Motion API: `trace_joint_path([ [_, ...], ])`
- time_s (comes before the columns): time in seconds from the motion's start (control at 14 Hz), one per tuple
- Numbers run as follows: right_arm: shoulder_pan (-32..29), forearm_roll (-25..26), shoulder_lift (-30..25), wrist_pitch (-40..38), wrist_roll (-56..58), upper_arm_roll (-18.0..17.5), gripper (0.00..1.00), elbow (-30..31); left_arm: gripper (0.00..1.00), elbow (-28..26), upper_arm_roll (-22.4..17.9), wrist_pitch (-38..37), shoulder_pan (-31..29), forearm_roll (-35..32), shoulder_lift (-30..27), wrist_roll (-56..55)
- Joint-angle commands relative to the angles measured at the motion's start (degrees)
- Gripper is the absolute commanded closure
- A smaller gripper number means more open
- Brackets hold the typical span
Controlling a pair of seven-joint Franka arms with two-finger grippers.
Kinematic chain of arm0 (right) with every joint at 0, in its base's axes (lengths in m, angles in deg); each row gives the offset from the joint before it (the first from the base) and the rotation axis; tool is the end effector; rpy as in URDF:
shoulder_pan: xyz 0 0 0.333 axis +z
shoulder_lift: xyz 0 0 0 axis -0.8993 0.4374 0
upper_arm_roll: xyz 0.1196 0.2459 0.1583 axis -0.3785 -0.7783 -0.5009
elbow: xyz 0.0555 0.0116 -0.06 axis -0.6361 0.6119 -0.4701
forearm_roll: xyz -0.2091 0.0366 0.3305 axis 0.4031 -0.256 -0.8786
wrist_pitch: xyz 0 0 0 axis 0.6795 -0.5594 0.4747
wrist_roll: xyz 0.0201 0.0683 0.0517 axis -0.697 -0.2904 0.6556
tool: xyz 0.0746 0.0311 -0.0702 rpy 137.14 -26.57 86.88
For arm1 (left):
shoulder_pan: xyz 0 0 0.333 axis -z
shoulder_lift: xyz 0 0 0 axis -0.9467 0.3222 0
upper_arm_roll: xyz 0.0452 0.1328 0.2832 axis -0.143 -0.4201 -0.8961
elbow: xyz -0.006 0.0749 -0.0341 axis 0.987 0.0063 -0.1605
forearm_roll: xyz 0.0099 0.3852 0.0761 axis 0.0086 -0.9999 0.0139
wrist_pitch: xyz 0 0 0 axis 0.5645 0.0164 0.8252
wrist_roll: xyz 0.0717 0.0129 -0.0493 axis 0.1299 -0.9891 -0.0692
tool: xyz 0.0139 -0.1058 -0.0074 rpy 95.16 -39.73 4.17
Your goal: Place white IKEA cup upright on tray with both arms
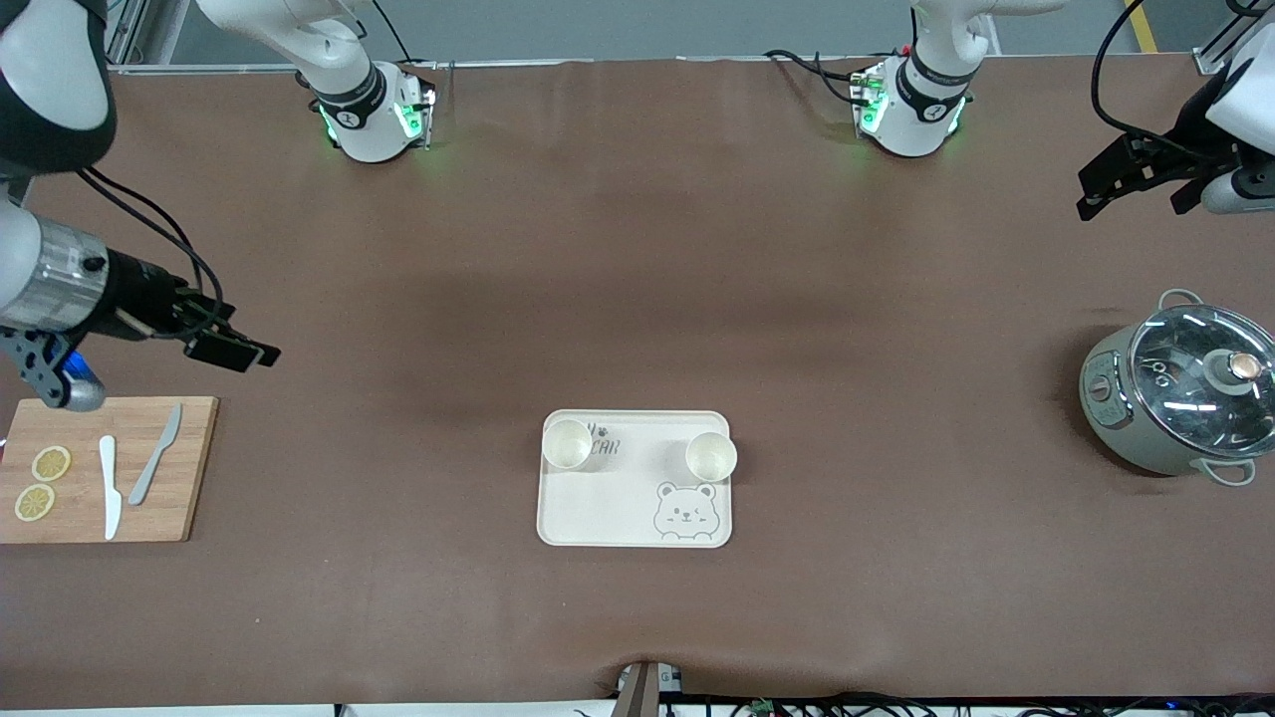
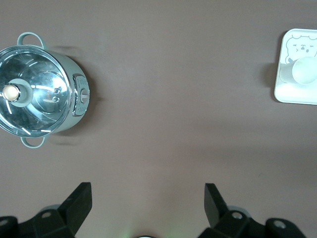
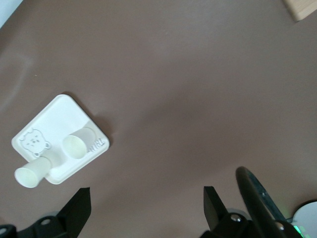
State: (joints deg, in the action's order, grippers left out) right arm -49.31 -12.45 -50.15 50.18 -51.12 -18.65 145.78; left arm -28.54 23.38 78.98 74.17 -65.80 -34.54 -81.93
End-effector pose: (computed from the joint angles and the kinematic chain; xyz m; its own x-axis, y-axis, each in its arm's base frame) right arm 0.5994 0.0482 0.5714 0.7951 -0.5641 -0.2225 -0.5982 -0.7900 -0.1348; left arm 0.5026 -0.0451 0.6590 0.9986 0.0490 0.0213 0.0494 -0.9986 -0.0190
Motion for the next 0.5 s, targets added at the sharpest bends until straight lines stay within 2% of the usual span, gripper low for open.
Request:
trace_joint_path([
  [0.0, -0.08, 5.89, -7.66, 1.06, 7.18, -0.63, 0.0, 8.32, 0.0, 0.43, -0.16, -0.95, 0.02, 0.15, -0.34, 0.95],
  [0.21, -3.93, 7.05, -8.91, 1.32, 20.77, -0.54, 0.0, 9.13, 0.0, 0.95, -0.16, -0.94, 0.03, 0.41, -0.34, 0.95],
  [0.43, -6.84, 11.52, -8.82, 1.06, 34.96, -0.63, 0.0, 8.43, 0.0, 1.4, -0.25, -0.94, -0.06, 0.5, -0.34, 1.04],
])
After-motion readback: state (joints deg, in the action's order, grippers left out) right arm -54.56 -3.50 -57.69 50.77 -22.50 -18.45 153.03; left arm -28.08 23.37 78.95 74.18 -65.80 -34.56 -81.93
